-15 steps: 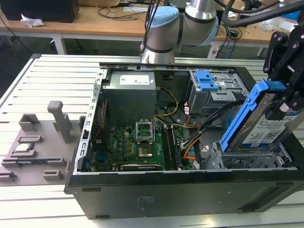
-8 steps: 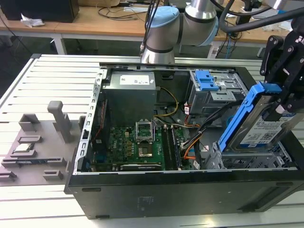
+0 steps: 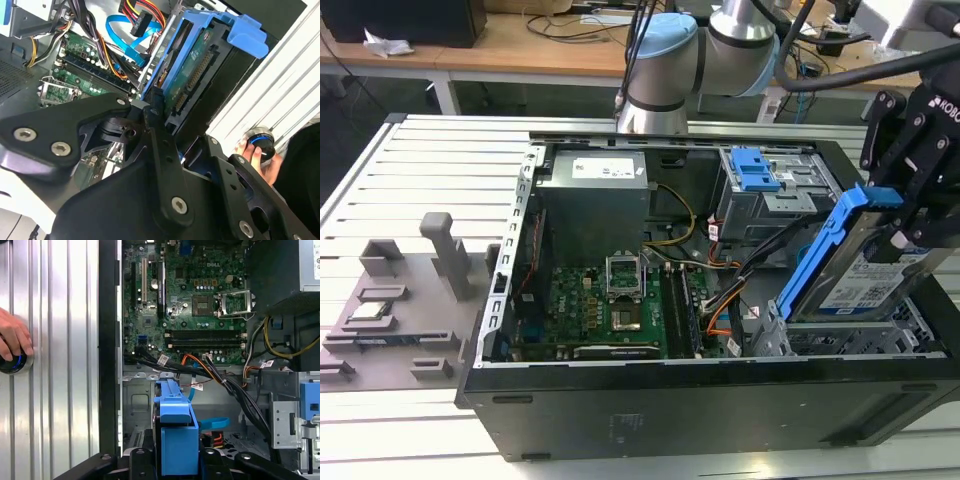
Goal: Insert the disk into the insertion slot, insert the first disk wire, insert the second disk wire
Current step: 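Insert the disk into the insertion slot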
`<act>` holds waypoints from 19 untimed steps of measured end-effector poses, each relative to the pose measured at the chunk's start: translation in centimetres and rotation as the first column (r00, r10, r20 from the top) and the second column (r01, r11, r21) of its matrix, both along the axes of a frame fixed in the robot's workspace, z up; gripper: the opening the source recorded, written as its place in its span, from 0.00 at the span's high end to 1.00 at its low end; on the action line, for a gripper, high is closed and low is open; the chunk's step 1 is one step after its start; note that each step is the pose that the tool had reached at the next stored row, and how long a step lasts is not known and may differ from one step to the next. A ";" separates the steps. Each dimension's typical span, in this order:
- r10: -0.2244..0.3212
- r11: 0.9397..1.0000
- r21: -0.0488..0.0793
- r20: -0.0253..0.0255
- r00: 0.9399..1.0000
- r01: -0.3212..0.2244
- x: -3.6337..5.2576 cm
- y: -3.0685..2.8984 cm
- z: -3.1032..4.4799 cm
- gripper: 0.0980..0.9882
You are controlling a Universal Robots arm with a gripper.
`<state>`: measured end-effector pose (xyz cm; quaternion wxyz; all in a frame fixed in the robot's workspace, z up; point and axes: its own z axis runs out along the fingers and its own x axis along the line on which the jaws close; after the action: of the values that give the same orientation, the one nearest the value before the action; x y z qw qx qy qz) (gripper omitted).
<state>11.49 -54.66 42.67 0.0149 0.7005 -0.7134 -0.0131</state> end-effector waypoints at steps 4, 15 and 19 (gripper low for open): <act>0.000 1.000 0.000 0.000 1.000 0.000 0.00 0.00 -0.96 0.70; 0.000 1.000 0.000 0.000 1.000 0.000 0.00 0.00 -2.21 0.70; 0.000 1.000 0.000 0.000 1.000 0.000 0.00 0.00 -2.23 0.70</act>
<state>11.50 -54.66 40.44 0.0150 0.7005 -0.7133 -0.0130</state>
